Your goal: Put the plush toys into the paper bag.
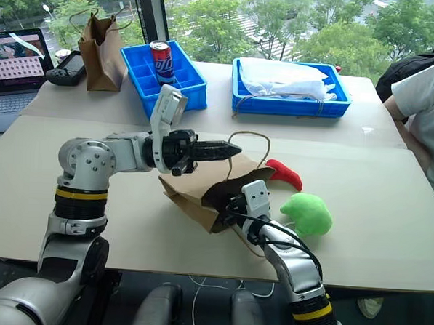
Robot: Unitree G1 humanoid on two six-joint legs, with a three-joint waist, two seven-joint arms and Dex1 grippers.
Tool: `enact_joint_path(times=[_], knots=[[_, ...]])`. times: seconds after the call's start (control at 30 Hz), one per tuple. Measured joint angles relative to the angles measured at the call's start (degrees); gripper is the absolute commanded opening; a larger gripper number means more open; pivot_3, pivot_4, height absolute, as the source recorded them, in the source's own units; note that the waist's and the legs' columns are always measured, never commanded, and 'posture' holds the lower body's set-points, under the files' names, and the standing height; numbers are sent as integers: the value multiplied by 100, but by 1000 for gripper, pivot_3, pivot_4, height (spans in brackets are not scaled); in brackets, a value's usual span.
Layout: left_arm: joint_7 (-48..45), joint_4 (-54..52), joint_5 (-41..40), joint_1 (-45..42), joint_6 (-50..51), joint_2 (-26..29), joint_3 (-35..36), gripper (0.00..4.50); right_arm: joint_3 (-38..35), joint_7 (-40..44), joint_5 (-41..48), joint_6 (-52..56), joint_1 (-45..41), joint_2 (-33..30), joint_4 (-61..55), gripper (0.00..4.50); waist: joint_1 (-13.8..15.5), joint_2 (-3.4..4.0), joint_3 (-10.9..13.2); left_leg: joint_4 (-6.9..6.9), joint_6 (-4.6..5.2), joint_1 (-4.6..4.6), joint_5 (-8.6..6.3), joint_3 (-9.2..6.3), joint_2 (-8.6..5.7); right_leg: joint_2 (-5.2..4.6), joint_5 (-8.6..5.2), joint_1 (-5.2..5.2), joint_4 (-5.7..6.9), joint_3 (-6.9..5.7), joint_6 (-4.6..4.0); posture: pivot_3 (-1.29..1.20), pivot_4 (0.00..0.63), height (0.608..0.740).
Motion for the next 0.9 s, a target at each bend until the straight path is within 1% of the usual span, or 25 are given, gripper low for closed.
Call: enact_joint_path(times=[0.1,0.2,0.27,0.57,0.67,0.9], knots=[[199,77,-133,-367,43,32,224,0,144,165,-278,-101,-105,-91,137,26,-35,-1,0,-2,-1,13,0,0,1,2,-2,8,0,1,2,0,150,689],[225,52,-259,-627,113,157,248,0,239,220,-483,-115,-180,-132,183,26,-46,-1,0,-5,-1,29,-1,1,1,2,-3,22,0,3,4,0,150,689],[222,34,-287,-663,114,188,237,0,264,252,-552,-114,-203,-141,203,26,-45,-1,0,-5,-2,42,-1,1,1,2,-3,36,0,3,5,0,150,689],[48,-251,-345,-1006,111,289,-14,0,338,312,-892,160,-377,-194,144,26,-41,-1,0,-5,-2,47,-1,2,1,2,-5,40,-1,5,7,0,150,689],[72,-240,-417,-1072,112,318,7,0,326,301,-931,316,-394,-193,78,26,-31,-1,0,-5,-2,47,-1,2,0,2,-5,42,-3,5,8,0,150,689],[67,-223,-329,-1071,-63,637,10,0,313,217,-1006,672,-412,-243,-68,26,-12,-1,0,-5,-3,47,-1,1,0,2,-6,47,-11,4,8,0,150,689]])
